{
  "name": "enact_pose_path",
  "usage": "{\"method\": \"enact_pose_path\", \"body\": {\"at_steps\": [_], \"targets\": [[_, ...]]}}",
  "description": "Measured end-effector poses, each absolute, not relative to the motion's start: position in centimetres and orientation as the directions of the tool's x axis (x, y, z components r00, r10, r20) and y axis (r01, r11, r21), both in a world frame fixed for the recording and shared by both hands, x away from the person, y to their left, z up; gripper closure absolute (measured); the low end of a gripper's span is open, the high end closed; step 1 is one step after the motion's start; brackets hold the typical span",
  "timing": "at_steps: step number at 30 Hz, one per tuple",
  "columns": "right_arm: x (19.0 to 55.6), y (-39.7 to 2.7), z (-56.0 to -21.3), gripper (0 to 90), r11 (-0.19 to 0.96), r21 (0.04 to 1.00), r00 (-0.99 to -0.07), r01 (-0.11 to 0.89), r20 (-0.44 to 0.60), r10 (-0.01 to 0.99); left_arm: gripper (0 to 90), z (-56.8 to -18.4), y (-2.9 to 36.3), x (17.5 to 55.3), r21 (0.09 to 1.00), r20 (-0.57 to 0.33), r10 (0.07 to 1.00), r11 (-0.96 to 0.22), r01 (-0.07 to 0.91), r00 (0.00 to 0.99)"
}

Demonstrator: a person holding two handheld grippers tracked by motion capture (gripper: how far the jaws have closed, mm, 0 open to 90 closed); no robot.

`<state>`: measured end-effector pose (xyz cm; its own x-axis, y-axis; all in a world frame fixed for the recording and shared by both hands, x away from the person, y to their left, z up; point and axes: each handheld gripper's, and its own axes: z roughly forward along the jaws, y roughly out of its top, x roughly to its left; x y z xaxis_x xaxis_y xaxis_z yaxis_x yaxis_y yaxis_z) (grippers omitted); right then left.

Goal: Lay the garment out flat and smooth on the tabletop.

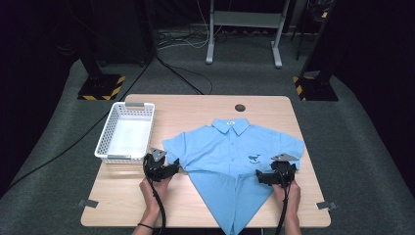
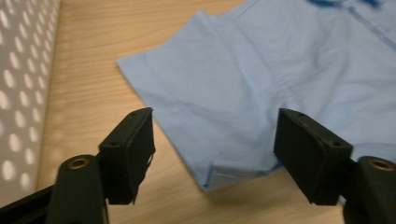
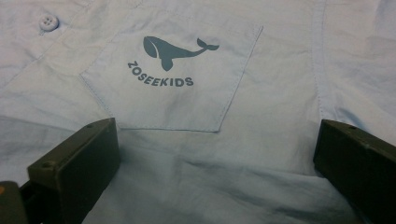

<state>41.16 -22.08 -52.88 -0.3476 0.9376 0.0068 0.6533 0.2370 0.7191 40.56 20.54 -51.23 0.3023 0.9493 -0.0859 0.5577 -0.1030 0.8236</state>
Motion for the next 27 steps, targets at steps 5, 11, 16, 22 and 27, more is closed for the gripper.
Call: {"method": "enact_pose_path", "body": {"at_steps": [5, 11, 16, 22, 27], "targets": [[41.2, -22.1, -52.9, 0.0, 0.237, 0.719, -0.348, 0.653, 0.007, 0.937, 18.4, -50.6, 19.3, 40.3, 0.844, -0.13, 0.92, -0.093, 0.528, 0.37], [41.2, -22.1, -52.9, 0.0, 0.237, 0.719, -0.348, 0.653, 0.007, 0.938, 10.2, -50.6, 16.3, 41.3, 0.831, -0.093, 0.881, -0.188, 0.523, 0.464], [41.2, -22.1, -52.9, 0.0, 0.238, 0.719, -0.348, 0.653, 0.007, 0.937, 4.7, -51.9, 14.7, 42.5, 0.768, -0.067, 0.848, -0.293, 0.569, 0.525], [41.2, -22.1, -52.9, 0.0, 0.238, 0.719, -0.349, 0.653, 0.007, 0.937, 4.0, -52.8, 15.8, 43.1, 0.743, -0.111, 0.859, -0.262, 0.615, 0.499], [41.2, -22.1, -52.9, 0.0, 0.238, 0.719, -0.349, 0.653, 0.007, 0.937, 3.9, -52.9, 16.5, 43.1, 0.744, -0.1, 0.867, -0.261, 0.615, 0.488]]}}
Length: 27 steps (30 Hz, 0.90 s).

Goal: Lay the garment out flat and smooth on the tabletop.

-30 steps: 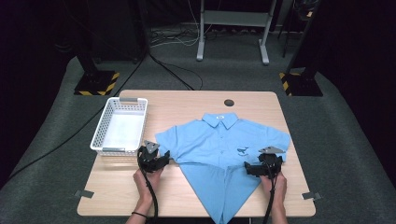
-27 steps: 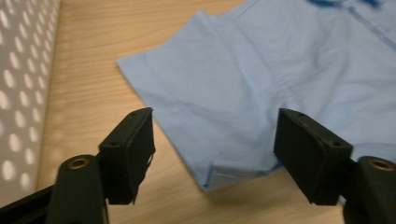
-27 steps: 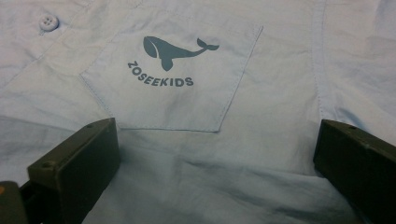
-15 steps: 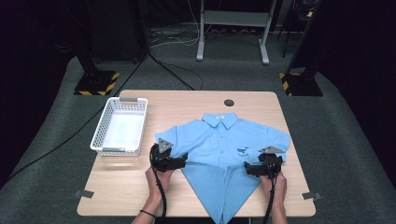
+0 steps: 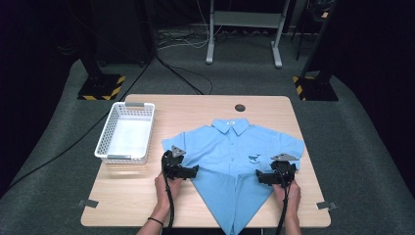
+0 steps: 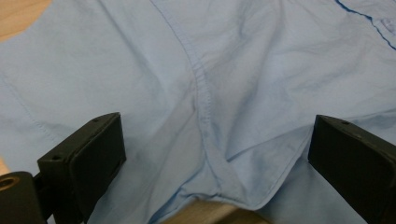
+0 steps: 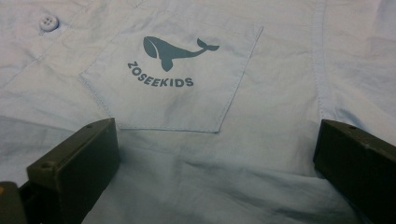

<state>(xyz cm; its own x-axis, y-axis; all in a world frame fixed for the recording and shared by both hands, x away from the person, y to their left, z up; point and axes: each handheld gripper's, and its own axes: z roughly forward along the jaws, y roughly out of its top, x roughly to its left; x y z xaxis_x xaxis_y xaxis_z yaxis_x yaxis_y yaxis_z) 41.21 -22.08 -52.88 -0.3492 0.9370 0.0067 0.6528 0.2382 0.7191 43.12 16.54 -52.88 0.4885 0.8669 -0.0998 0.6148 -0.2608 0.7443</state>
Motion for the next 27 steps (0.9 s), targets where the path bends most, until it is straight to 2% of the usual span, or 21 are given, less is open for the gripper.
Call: {"method": "enact_pose_path", "body": {"at_steps": [4, 8, 11, 15, 20, 26, 27], "targets": [[41.2, -22.1, -52.9, 0.0, 0.236, 0.719, -0.348, 0.653, 0.008, 0.937, 0.3, -52.8, 17.0, 43.1, 0.747, -0.117, 0.87, -0.24, 0.62, 0.479], [41.1, -22.3, -52.8, 0.0, 0.224, 0.725, -0.35, 0.652, 0.025, 0.936, 0.2, -51.9, 16.9, 42.1, 0.795, -0.095, 0.874, -0.221, 0.564, 0.476], [40.4, -23.2, -52.4, 0.0, 0.15, 0.772, -0.335, 0.618, 0.086, 0.938, 0.3, -51.1, 16.4, 41.2, 0.815, -0.086, 0.871, -0.218, 0.536, 0.484], [39.4, -24.0, -52.2, 0.0, 0.074, 0.803, -0.308, 0.592, 0.14, 0.941, 0.3, -51.0, 15.7, 40.5, 0.814, -0.117, 0.856, -0.209, 0.542, 0.504], [38.4, -22.9, -52.3, 0.0, 0.124, 0.794, -0.337, 0.596, 0.106, 0.936, 0.1, -51.9, 14.3, 39.9, 0.781, -0.09, 0.831, -0.283, 0.557, 0.549], [37.6, -21.9, -52.6, 0.3, 0.167, 0.776, -0.368, 0.608, 0.089, 0.926, 0.0, -52.7, 13.2, 39.4, 0.741, -0.012, 0.822, -0.375, 0.557, 0.57], [37.7, -21.3, -52.8, 1.0, 0.209, 0.749, -0.367, 0.629, 0.049, 0.929, 0.0, -52.8, 13.2, 39.4, 0.735, 0.0, 0.822, -0.386, 0.558, 0.569]]}}
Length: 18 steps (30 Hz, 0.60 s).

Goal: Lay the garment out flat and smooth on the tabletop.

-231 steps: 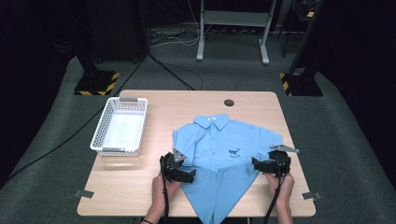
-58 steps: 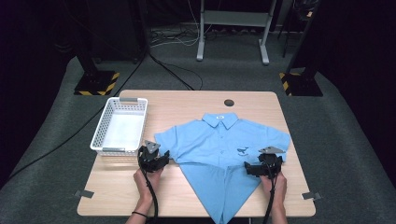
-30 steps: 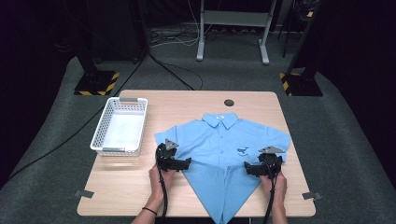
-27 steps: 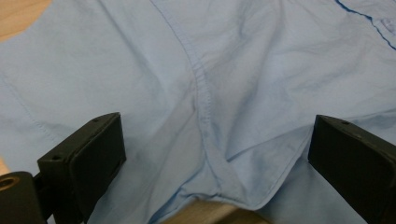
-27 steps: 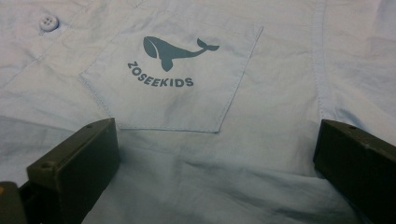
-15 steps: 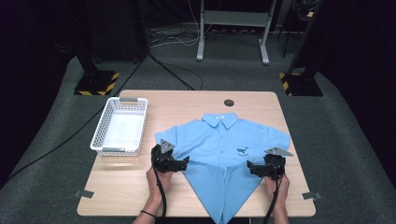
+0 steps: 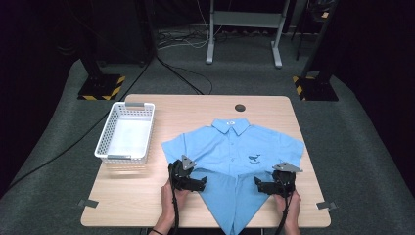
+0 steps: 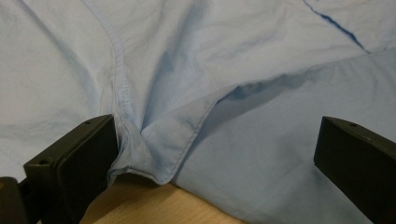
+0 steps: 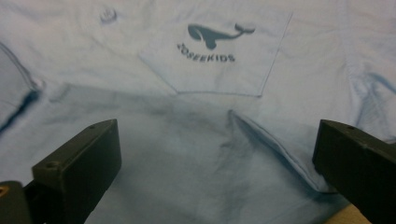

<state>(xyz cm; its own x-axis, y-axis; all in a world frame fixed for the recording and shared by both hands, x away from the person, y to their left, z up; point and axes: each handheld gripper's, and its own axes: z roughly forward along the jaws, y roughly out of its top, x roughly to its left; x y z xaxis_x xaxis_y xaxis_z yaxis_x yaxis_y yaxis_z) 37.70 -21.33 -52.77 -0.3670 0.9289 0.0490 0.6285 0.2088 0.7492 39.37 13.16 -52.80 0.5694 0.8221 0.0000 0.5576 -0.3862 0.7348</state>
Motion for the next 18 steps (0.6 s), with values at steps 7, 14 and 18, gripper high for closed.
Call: {"method": "enact_pose_path", "body": {"at_steps": [7, 14, 18], "targets": [[38.0, -20.5, -52.9, 0.0, 0.267, 0.72, -0.381, 0.641, -0.003, 0.925, 0.0, -53.0, 13.2, 40.0, 0.715, -0.004, 0.831, -0.387, 0.583, 0.556], [38.7, -20.4, -52.9, 0.0, 0.265, 0.718, -0.381, 0.643, 0.0, 0.924, 0.0, -53.0, 13.5, 41.3, 0.714, -0.003, 0.841, -0.377, 0.59, 0.541], [39.5, -20.2, -52.9, 0.0, 0.263, 0.719, -0.38, 0.644, 0.002, 0.925, 0.0, -53.0, 13.5, 41.6, 0.715, -0.003, 0.841, -0.377, 0.589, 0.541]]}}
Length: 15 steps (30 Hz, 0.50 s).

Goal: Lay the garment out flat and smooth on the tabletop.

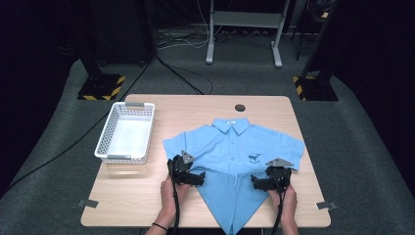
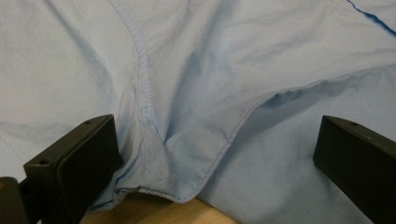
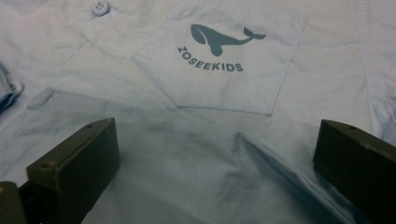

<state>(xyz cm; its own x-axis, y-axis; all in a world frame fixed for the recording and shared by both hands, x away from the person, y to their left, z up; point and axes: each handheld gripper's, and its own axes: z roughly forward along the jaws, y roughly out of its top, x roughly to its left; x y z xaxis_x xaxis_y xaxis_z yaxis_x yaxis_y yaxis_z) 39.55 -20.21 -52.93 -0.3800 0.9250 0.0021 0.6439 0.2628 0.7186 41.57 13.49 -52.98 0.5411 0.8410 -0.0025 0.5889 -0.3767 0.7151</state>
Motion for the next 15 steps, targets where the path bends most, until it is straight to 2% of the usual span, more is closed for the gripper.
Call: {"method": "enact_pose_path", "body": {"at_steps": [15], "targets": [[42.3, -19.7, -52.9, 0.0, 0.246, 0.72, -0.355, 0.649, 0.001, 0.935, 0.0, -52.9, 13.5, 43.5, 0.714, -0.001, 0.85, -0.368, 0.596, 0.526]]}}
